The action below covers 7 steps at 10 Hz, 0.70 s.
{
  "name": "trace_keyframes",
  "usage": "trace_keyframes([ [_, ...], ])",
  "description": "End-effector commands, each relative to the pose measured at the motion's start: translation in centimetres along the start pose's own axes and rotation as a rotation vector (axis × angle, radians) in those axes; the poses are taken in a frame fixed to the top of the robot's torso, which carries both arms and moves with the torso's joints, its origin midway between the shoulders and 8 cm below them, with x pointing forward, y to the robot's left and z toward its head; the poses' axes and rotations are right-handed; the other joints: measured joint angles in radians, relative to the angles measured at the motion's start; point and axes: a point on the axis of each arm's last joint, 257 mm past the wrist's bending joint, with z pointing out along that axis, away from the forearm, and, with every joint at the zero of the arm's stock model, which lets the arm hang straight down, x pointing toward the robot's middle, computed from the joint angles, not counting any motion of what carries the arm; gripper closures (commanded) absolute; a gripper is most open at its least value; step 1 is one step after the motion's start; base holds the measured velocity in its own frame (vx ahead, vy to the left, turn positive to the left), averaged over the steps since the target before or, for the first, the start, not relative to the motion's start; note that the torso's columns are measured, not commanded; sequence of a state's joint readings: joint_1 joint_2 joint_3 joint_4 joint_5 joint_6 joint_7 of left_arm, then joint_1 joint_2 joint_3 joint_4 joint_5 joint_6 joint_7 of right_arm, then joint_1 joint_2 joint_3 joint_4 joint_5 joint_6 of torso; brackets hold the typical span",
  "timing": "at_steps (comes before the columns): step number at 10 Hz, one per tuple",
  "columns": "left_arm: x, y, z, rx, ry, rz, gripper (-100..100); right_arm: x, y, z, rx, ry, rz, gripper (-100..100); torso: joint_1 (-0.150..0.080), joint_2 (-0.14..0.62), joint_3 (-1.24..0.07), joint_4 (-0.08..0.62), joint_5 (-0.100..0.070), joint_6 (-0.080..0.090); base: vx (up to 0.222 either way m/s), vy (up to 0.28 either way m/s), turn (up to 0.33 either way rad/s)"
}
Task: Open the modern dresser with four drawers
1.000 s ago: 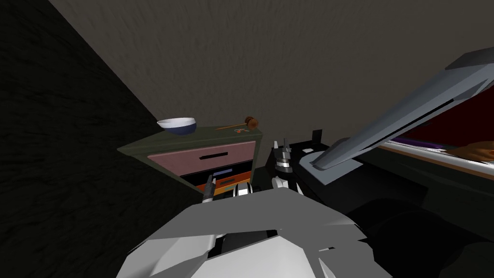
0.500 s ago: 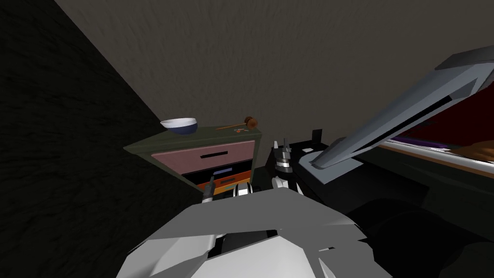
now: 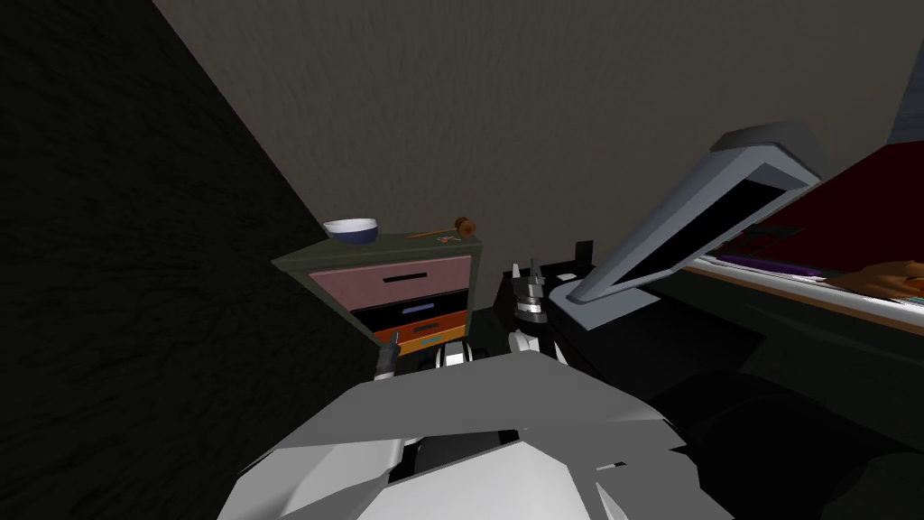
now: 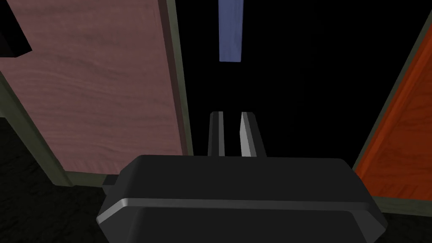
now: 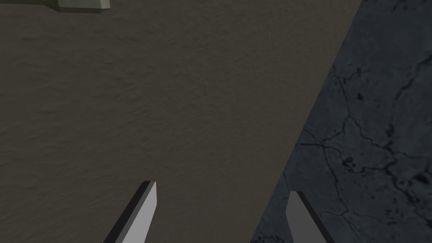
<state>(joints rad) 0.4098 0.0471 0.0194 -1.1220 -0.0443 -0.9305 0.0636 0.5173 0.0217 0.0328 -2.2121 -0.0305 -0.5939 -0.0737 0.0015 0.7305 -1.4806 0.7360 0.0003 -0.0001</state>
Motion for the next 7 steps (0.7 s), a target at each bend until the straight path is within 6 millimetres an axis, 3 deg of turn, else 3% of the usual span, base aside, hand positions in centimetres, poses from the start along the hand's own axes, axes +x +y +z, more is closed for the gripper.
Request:
trace_keyframes([
  [1,-1.7,-0.2,0.3,-0.001,0.026,0.051,-100,0.0,0.0,0.0,0.0,0.0,0.0,0,0.0,0.001,0.001,0.0,0.0,0.0,0.023,-0.006,-0.001],
  [6,-2.5,-0.6,2.5,-0.015,0.026,0.06,-100,0.0,0.0,0.0,0.0,0.0,0.0,0,-0.002,0.007,0.004,0.002,-0.001,0.0,0.07,-0.037,-0.002],
  [7,-1.5,-0.5,2.8,-0.019,0.011,0.029,-100,0.0,0.0,0.0,0.0,0.0,0.0,0,-0.001,0.008,0.005,0.002,0.0,0.0,0.054,-0.039,-0.001],
])
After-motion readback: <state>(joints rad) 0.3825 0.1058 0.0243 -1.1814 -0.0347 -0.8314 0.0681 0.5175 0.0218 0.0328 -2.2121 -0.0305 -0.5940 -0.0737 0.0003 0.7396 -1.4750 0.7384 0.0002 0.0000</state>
